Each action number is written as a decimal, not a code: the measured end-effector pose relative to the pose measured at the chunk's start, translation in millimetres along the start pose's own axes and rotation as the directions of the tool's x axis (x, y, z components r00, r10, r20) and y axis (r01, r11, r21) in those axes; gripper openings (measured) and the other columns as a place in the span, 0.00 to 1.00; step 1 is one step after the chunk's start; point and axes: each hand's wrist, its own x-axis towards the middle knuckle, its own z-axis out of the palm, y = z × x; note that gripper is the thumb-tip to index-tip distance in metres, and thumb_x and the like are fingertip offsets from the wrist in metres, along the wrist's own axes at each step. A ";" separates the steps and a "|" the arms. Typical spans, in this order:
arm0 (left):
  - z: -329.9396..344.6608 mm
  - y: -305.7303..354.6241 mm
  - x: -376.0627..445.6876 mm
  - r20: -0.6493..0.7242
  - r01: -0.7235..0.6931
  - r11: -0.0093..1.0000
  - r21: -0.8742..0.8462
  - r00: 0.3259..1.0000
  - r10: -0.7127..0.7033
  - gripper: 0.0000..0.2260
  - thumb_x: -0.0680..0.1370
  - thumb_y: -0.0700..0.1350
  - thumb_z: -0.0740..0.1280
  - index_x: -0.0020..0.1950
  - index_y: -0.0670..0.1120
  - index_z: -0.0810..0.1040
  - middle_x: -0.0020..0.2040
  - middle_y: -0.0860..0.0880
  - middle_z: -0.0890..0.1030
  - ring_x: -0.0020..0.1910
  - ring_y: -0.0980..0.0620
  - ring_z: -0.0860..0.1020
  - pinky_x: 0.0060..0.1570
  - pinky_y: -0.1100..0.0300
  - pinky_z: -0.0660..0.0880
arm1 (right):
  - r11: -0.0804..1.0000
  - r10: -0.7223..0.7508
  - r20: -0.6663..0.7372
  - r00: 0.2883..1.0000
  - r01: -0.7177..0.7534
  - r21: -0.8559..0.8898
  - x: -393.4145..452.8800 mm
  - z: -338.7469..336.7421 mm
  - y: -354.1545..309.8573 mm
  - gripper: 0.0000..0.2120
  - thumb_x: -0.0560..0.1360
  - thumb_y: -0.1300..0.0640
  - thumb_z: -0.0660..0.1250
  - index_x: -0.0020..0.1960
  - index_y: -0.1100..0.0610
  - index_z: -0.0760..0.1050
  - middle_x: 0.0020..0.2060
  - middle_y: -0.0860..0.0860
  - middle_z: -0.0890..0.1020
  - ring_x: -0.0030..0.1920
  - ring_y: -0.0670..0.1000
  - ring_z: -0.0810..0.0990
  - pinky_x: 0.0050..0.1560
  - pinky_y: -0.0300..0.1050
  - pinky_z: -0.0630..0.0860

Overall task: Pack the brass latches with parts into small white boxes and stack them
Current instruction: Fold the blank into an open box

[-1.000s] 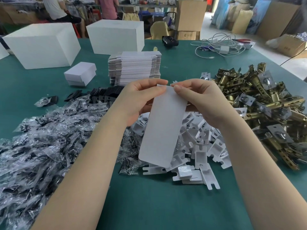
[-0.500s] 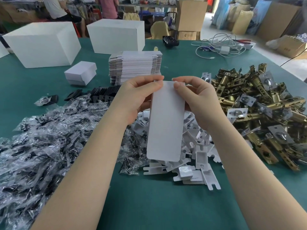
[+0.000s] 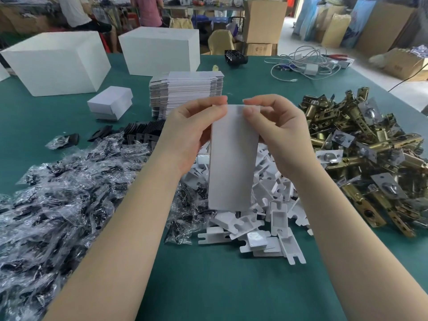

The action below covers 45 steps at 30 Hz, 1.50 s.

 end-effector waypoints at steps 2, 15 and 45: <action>1.9 1.5 -1.6 0.028 -0.106 0.994 -0.010 0.994 0.106 0.10 0.75 0.38 0.71 0.41 0.52 0.87 0.43 0.52 0.85 0.44 0.55 0.82 0.50 0.57 0.79 | 0.991 -0.125 -0.027 0.992 0.123 -0.054 -0.5 0.9 -4.5 0.05 0.77 0.60 0.71 0.48 0.50 0.80 0.40 0.41 0.81 0.42 0.42 0.78 0.41 0.38 0.75; 1.0 5.5 -4.1 0.056 -0.219 0.976 0.015 0.974 0.218 0.06 0.73 0.42 0.74 0.45 0.53 0.87 0.49 0.50 0.85 0.53 0.50 0.81 0.59 0.49 0.77 | 0.980 -0.198 -0.061 0.978 0.198 -0.004 -0.2 3.3 -8.3 0.07 0.79 0.62 0.66 0.52 0.51 0.79 0.46 0.43 0.83 0.44 0.40 0.80 0.46 0.37 0.75; 21.5 10.5 -12.2 -0.088 -0.172 0.984 -0.050 0.982 0.168 0.04 0.81 0.44 0.67 0.49 0.50 0.82 0.45 0.53 0.82 0.50 0.53 0.77 0.54 0.56 0.74 | 0.980 -0.129 -0.100 0.987 0.142 0.139 -3.4 13.6 -18.6 0.04 0.80 0.58 0.64 0.50 0.52 0.77 0.36 0.44 0.81 0.35 0.46 0.76 0.32 0.42 0.73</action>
